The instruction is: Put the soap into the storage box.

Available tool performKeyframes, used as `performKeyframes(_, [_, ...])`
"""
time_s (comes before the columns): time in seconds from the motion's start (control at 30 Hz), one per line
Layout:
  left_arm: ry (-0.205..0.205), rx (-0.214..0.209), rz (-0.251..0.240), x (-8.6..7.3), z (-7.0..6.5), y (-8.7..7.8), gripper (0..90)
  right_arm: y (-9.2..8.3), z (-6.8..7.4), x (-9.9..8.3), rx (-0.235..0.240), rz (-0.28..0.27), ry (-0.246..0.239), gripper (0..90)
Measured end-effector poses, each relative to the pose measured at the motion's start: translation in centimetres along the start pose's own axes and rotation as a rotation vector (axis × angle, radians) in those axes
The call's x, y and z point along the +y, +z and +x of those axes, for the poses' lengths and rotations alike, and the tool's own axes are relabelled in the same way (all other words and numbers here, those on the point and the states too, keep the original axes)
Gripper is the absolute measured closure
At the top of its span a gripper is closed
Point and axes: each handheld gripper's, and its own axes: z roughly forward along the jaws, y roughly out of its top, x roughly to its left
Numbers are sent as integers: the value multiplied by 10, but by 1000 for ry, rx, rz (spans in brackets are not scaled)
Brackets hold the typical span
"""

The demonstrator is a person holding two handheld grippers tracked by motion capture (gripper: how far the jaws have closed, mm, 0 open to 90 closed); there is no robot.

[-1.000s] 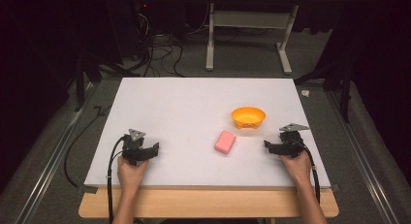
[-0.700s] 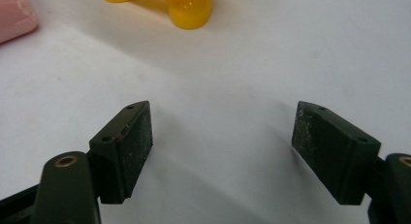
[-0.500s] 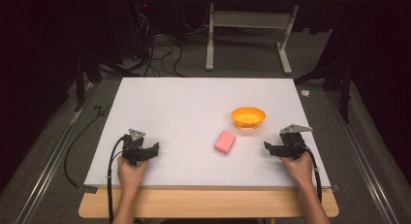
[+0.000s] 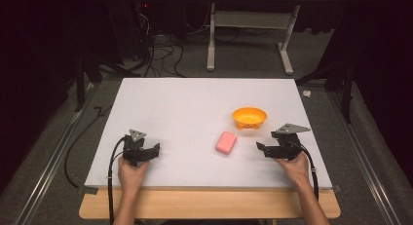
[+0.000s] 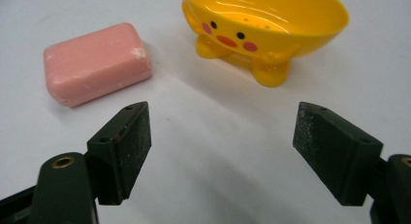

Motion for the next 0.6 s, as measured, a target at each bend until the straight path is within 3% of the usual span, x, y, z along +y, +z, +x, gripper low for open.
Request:
performKeyframes(0.3, [0, 0, 0, 0, 0, 0, 235, 5, 12, 11, 44, -16, -29, 218])
performKeyframes(0.6, [0, 0, 0, 0, 0, 0, 235, 19, 29, 23, 93, -1, -97, 202])
